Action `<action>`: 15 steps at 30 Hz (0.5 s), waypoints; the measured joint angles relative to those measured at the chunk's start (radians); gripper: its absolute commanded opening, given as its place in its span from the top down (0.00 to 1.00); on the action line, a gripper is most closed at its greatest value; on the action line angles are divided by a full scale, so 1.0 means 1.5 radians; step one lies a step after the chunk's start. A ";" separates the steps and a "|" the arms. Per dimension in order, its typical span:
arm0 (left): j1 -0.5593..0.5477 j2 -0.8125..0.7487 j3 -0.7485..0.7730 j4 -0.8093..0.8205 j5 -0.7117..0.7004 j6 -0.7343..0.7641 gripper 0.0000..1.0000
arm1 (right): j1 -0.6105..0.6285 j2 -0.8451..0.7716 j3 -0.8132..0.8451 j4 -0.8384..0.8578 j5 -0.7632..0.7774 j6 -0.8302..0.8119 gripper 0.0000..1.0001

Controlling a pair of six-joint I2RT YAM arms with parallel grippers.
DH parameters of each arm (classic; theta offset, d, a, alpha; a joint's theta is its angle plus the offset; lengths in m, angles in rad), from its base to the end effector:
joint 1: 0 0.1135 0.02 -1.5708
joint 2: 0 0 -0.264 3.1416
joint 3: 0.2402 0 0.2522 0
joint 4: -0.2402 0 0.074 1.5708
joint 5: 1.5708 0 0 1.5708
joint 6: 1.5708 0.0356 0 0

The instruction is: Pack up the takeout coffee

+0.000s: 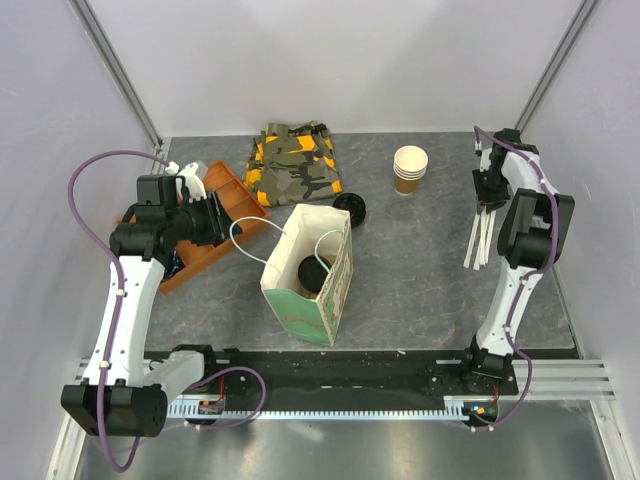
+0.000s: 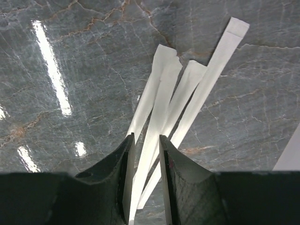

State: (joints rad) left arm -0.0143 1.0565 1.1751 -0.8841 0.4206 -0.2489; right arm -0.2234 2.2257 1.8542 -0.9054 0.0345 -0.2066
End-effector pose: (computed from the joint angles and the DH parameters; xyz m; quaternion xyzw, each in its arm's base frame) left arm 0.2028 -0.0174 0.3581 -0.0241 0.9031 -0.2407 0.3547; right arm 0.4508 -0.1037 0.1850 0.0108 0.9890 -0.0479 0.1394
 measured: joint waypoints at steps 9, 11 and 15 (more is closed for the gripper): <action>0.000 0.001 0.000 0.000 0.000 0.000 0.60 | 0.004 0.016 0.003 0.005 0.008 0.000 0.71; 0.000 0.001 0.000 0.000 0.000 0.000 0.60 | 0.004 0.016 0.003 0.005 0.007 0.000 0.71; 0.000 0.001 0.000 0.000 0.000 0.000 0.60 | 0.007 0.016 0.003 0.004 0.005 0.001 0.71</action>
State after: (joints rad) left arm -0.0143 1.0573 1.1751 -0.8845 0.4202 -0.2485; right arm -0.2134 2.2494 1.8587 -0.8989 0.0418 -0.2054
